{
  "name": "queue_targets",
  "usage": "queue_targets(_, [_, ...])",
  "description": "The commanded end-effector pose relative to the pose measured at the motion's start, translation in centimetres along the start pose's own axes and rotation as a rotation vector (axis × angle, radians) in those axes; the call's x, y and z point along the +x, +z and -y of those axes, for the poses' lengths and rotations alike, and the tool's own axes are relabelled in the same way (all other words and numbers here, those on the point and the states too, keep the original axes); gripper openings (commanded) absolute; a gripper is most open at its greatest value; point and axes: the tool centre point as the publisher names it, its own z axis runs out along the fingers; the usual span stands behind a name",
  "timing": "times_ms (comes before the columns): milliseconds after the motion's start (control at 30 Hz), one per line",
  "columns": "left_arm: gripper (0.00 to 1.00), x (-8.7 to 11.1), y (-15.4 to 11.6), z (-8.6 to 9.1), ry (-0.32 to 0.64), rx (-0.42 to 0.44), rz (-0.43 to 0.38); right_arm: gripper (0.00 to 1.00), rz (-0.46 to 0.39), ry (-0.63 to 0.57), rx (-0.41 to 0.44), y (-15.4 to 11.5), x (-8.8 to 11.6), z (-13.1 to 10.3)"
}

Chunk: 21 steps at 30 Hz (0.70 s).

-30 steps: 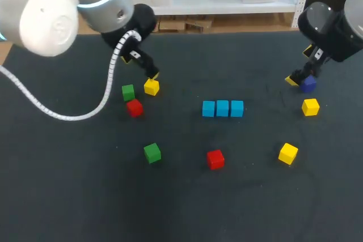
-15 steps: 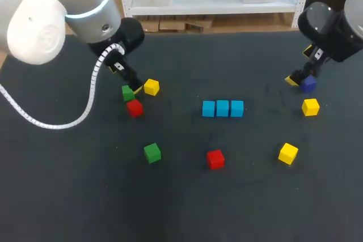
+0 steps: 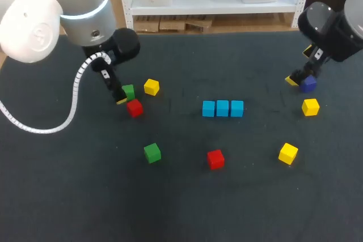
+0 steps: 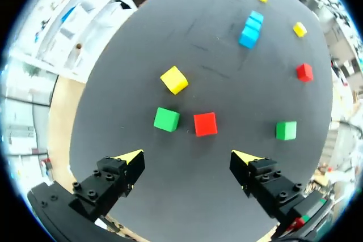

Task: Place the blue cubes, place green cubes on the blue cubes, place the yellow cubes on the green cubes, then place the red cubes on the yellow cubes, and place purple cube on the red cubes.

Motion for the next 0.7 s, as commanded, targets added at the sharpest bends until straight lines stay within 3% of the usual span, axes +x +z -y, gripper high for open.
queue_targets(33, [1.00,-1.7,1.4,-1.2,0.043,0.061,-0.015,1.00,0.001,0.001,0.003,0.0,0.0,0.0])
queue_targets(433, [1.00,-2.3,3.1,-3.9,0.167,0.069,-0.074,1.00,0.001,0.001,0.003,0.0,0.0,0.0])
queue_targets(700, [1.00,-2.7,4.1,-4.6,0.203,0.094,-0.095,1.00,0.001,0.001,0.003,0.0,0.0,0.0])
